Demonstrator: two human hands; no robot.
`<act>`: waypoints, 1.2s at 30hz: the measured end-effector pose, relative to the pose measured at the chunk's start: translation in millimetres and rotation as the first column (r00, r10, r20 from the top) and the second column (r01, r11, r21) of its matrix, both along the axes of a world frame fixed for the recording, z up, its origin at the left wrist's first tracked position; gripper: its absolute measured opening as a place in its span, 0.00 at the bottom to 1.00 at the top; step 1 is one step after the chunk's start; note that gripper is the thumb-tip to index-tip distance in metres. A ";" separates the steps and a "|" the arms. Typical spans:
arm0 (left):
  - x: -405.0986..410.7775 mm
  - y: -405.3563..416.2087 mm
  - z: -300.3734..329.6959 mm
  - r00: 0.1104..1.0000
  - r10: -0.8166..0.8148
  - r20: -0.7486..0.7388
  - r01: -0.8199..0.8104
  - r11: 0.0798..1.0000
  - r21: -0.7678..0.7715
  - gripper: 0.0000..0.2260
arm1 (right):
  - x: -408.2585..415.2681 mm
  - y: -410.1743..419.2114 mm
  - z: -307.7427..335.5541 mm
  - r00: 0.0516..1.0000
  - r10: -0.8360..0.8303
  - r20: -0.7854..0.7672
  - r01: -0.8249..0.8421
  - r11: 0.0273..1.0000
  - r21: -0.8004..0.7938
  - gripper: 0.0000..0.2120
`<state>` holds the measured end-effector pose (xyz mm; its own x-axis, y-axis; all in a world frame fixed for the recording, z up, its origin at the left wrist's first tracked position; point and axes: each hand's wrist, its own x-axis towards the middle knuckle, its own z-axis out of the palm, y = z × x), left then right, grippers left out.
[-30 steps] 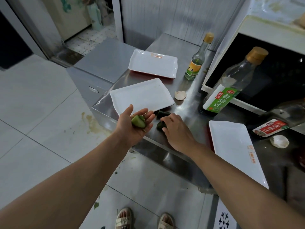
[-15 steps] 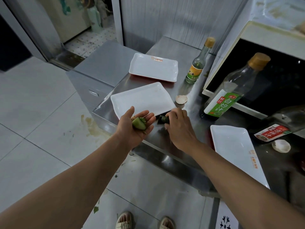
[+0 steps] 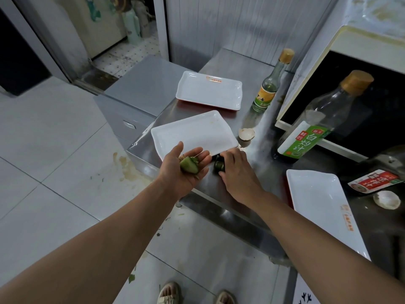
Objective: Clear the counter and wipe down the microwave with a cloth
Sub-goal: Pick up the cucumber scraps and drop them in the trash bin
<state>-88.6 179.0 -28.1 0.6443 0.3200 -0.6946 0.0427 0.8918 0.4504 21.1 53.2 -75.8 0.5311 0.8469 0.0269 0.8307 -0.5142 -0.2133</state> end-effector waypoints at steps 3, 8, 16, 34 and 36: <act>-0.7 0.5 0.5 1.000 0.007 -0.003 -0.007 1.000 0.009 0.21 | 0.9 1.1 -0.3 1.000 0.007 0.028 -0.006 1.000 -0.025 0.21; -1.5 -2.4 2.1 1.000 0.017 -0.011 -0.017 1.000 0.025 0.21 | 2.3 2.0 -1.6 1.000 -0.002 0.024 0.003 0.999 -0.037 0.23; -3.7 -12.1 6.6 0.999 0.031 -0.014 -0.030 0.998 0.049 0.20 | 6.3 -3.0 4.8 0.999 0.044 0.016 -0.042 0.995 -0.089 0.19; 4.8 -53.1 42.6 0.996 0.084 0.011 -0.084 0.995 0.053 0.21 | 20.0 -44.1 53.0 0.988 0.006 -0.153 0.002 0.999 0.050 0.18; 5.7 -57.9 49.2 0.996 0.087 0.020 -0.088 0.995 0.055 0.21 | 20.1 -50.1 62.2 0.988 0.012 -0.151 0.000 0.997 0.079 0.20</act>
<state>-82.9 121.1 21.1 0.6243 0.4138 -0.6625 -0.0429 0.8650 0.4999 41.2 3.1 -13.6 0.5288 0.8487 0.0131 0.7890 -0.4858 -0.3762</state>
